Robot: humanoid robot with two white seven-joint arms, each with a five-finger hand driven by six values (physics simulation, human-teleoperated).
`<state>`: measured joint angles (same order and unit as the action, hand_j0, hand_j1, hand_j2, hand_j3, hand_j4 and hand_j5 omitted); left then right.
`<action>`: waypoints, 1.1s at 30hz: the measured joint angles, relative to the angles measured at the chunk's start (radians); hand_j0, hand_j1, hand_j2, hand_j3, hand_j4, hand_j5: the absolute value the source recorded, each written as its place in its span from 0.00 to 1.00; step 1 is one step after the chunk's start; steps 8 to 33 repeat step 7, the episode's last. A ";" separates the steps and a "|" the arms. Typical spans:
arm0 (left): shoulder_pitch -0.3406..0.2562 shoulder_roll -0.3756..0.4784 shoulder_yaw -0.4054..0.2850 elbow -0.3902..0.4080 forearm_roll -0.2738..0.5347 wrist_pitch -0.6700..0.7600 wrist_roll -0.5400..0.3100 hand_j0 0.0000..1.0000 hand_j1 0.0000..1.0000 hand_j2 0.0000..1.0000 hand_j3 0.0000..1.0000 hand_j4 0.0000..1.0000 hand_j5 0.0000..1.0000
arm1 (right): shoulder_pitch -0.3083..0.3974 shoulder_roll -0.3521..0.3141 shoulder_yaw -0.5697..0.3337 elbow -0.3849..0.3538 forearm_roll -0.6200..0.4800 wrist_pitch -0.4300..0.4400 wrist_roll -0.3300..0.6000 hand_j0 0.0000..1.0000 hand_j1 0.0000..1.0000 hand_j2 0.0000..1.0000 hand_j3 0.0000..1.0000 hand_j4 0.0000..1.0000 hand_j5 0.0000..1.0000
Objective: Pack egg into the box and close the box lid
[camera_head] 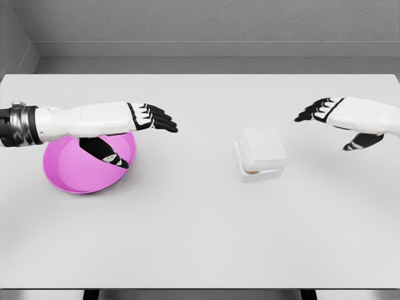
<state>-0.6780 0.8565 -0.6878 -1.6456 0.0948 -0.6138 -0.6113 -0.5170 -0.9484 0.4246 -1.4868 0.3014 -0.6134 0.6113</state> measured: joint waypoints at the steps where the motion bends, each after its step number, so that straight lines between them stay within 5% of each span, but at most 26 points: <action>1: 0.002 0.000 0.000 0.000 0.000 0.000 0.000 1.00 1.00 1.00 1.00 1.00 1.00 | 0.000 0.000 -0.005 0.018 0.000 0.000 0.000 1.00 1.00 1.00 1.00 1.00 1.00; 7: 0.002 0.000 0.001 -0.001 0.000 0.000 0.000 1.00 1.00 1.00 1.00 1.00 1.00 | -0.002 0.006 -0.022 0.102 0.001 0.000 0.000 1.00 1.00 1.00 1.00 1.00 1.00; 33: 0.002 0.000 0.001 -0.001 0.000 0.000 0.000 1.00 1.00 1.00 1.00 1.00 1.00 | -0.002 0.006 -0.022 0.102 0.001 0.000 0.000 1.00 1.00 1.00 1.00 1.00 1.00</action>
